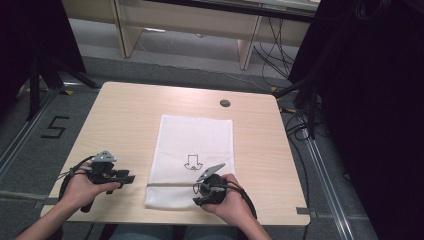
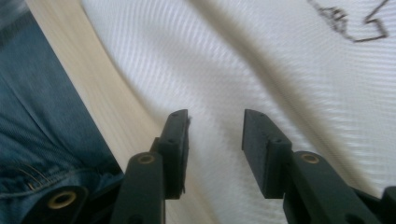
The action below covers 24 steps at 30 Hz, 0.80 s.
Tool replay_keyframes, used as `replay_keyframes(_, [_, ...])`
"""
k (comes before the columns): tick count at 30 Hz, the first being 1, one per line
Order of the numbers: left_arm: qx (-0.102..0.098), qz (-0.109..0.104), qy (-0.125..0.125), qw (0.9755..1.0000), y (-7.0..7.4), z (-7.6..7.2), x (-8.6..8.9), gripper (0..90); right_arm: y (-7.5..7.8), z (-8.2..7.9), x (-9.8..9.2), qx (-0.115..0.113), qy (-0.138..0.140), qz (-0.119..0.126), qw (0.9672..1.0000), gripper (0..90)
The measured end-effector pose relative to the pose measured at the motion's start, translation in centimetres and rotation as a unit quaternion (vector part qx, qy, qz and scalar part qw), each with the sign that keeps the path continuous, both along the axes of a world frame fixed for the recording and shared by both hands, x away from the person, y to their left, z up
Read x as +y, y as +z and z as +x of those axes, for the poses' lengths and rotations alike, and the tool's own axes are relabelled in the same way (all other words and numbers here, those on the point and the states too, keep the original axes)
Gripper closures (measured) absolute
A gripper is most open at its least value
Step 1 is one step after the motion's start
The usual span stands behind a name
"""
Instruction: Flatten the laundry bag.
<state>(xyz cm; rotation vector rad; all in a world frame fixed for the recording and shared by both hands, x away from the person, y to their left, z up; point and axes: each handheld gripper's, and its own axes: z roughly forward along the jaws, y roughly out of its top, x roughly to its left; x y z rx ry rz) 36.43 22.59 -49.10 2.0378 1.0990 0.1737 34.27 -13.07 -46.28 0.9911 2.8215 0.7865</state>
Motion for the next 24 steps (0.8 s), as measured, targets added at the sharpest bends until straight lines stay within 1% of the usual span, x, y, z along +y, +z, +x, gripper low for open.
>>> replay_keyframes(1, [0.000,-0.003,-0.003,1.0000,0.0,0.0,-0.1,60.6,0.7,0.4,-0.9,-0.008,-0.019,0.016,0.9997,59.1])
replay_keyframes(2, [0.000,-0.003,-0.003,1.0000,0.0,0.0,-0.1,60.3,0.9,0.6,-1.2,-0.009,-0.024,0.023,0.9994,59.1])
replay_keyframes(3, [-0.002,-0.005,0.002,1.0000,0.0,0.0,-0.2,60.1,1.3,0.9,-1.9,-0.012,-0.040,0.027,0.9988,59.5])
replay_keyframes(4, [-0.005,-0.005,-0.002,1.0000,0.1,0.0,-0.3,60.1,1.3,0.9,-1.9,-0.012,-0.040,0.027,0.9988,59.5])
replay_keyframes(5, [-0.007,-0.007,-0.007,0.9999,0.1,0.0,-0.5,60.1,1.5,1.2,-2.4,-0.011,-0.053,0.028,0.9981,61.2])
replay_keyframes(6, [-0.009,-0.011,-0.002,0.9999,0.1,-0.1,-0.8,60.4,1.5,1.7,-3.2,-0.020,-0.057,0.024,0.9979,64.5])
replay_keyframes(7, [-0.014,-0.016,-0.004,0.9998,0.2,-0.1,-1.2,62.2,1.7,2.3,-4.7,-0.012,-0.107,-0.005,0.9942,74.5])
replay_keyframes(8, [-0.015,-0.018,-0.015,0.9996,0.3,-0.1,-1.4,62.2,1.7,2.3,-4.7,-0.012,-0.107,-0.005,0.9942,74.5])
replay_keyframes(9, [-0.019,-0.027,-0.014,0.9994,0.3,-0.2,-1.9,67.5,1.3,3.2,-6.4,-0.012,-0.128,-0.020,0.9915,83.7])
replay_keyframes(10, [-0.025,-0.024,-0.024,0.9991,0.3,-0.2,-2.3,70.6,1.2,3.6,-7.2,-0.009,-0.145,-0.028,0.9890,86.1])
replay_keyframes(11, [-0.030,-0.009,-0.043,0.9986,0.4,-0.2,-2.5,70.6,1.2,3.6,-7.2,-0.009,-0.145,-0.028,0.9890,86.1])
replay_keyframes(12, [-0.032,-0.005,-0.048,0.9983,0.5,-0.2,-2.9,73.3,1.0,3.8,-7.8,-0.001,-0.164,-0.037,0.9858,87.6])
replay_keyframes(13, [-0.028,-0.014,-0.045,0.9985,0.4,-0.2,-3.4,77.5,0.8,4.0,-8.4,0.004,-0.177,-0.039,0.9835,88.9])
replay_keyframes(14, [-0.026,-0.014,-0.052,0.9982,0.4,-0.2,-3.7,77.5,0.7,4.1,-8.8,0.010,-0.190,-0.037,0.9811,89.6])
replay_keyframes(15, [-0.027,-0.014,-0.060,0.9978,0.3,-0.1,-4.0,78.5,0.5,4.2,-9.1,0.011,-0.194,-0.041,0.9800,90.0])
replay_keyframes(16, [-0.028,-0.005,-0.068,0.9973,0.3,0.0,-4.2,79.2,0.4,4.3,-9.2,0.012,-0.198,-0.047,0.9791,90.0])
replay_keyframes(17, [-0.024,-0.011,-0.063,0.9977,0.3,-0.1,-4.6,79.4,0.3,4.3,-9.2,0.020,-0.207,-0.053,0.9767,90.0])
replay_keyframes(18, [-0.022,-0.009,-0.070,0.9973,0.2,-0.1,-4.8,79.5,0.1,4.4,-9.2,0.019,-0.204,-0.055,0.9773,90.0])
replay_keyframes(19, [-0.021,-0.010,-0.070,0.9972,0.1,-0.1,-5.0,79.5,-0.1,4.5,-9.2,0.028,-0.202,-0.056,0.9775,90.0])
replay_keyframes(20, [-0.022,-0.005,-0.073,0.9971,0.1,-0.1,-5.2,79.5,-0.3,4.4,-9.1,0.030,-0.204,-0.060,0.9766,90.0])
replay_keyframes(21, [-0.023,0.002,-0.083,0.9962,0.0,0.0,-5.2,79.5,-0.5,4.4,-8.9,0.042,-0.204,-0.065,0.9759,90.0])
replay_keyframes(22, [-0.020,0.010,-0.093,0.9954,-0.1,0.0,-5.2,79.4,-0.6,4.4,-8.8,0.041,-0.203,-0.068,0.9759,90.0])
replay_keyframes(23, [-0.014,0.007,-0.093,0.9956,-0.2,-0.1,-5.4,78.6,-0.6,4.4,-8.7,0.042,-0.200,-0.069,0.9765,89.9])
replay_keyframes(24, [-0.015,0.026,-0.107,0.9938,-0.3,0.0,-5.3,78.6,-0.6,4.4,-8.7,0.042,-0.200,-0.069,0.9765,89.9])
